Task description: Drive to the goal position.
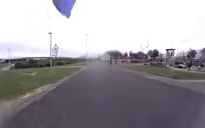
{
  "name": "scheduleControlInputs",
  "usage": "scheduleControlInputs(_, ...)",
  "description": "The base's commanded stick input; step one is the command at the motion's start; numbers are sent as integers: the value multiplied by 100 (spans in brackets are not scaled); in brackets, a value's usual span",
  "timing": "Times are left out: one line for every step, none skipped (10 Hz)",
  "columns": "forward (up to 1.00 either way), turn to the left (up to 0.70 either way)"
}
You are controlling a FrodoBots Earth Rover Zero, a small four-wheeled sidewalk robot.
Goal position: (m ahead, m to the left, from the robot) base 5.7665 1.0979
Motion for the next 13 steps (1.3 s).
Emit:
scheduleControlInputs(85,0)
scheduleControlInputs(85,0)
scheduleControlInputs(85,0)
scheduleControlInputs(85,0)
scheduleControlInputs(85,0)
scheduleControlInputs(85,0)
scheduleControlInputs(85,0)
scheduleControlInputs(85,0)
scheduleControlInputs(85,0)
scheduleControlInputs(85,0)
scheduleControlInputs(85,0)
scheduleControlInputs(85,0)
scheduleControlInputs(85,0)
